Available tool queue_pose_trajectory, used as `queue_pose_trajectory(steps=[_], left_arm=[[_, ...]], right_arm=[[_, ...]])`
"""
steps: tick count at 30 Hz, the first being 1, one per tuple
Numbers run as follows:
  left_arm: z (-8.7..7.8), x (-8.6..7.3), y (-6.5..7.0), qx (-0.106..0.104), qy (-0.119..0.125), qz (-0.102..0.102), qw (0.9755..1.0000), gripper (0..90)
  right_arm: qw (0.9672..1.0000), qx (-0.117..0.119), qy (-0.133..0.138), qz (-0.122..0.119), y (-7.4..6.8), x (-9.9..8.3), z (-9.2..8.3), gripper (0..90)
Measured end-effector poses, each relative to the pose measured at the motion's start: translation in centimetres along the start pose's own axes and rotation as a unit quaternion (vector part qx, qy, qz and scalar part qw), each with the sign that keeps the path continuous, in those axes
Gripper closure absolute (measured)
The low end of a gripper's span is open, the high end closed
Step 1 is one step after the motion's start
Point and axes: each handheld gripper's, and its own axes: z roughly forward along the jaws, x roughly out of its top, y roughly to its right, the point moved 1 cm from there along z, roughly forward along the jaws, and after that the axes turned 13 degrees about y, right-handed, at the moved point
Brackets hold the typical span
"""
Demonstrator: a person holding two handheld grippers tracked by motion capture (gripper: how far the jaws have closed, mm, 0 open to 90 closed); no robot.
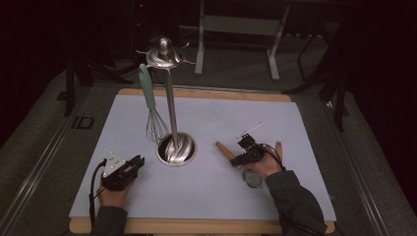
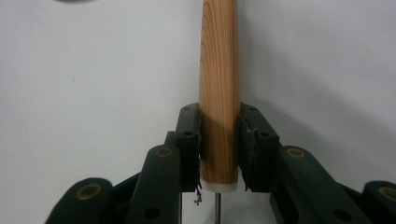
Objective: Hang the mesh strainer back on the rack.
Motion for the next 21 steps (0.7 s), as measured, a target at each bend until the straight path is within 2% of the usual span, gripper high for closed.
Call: queue_pose_trajectory(steps=[7,21], left_arm=[[0.0,0.0,0.0,0.001,0.0,0.001,1.0,75.8],[0.0,0.0,0.0,0.0,0.0,0.001,1.0,75.8]], right_arm=[[0.9995,0.005,0.029,-0.008,-0.4,0.7,-1.1,71.4],[0.9973,0.019,0.062,-0.034,-2.0,2.2,-2.0,71.4]])
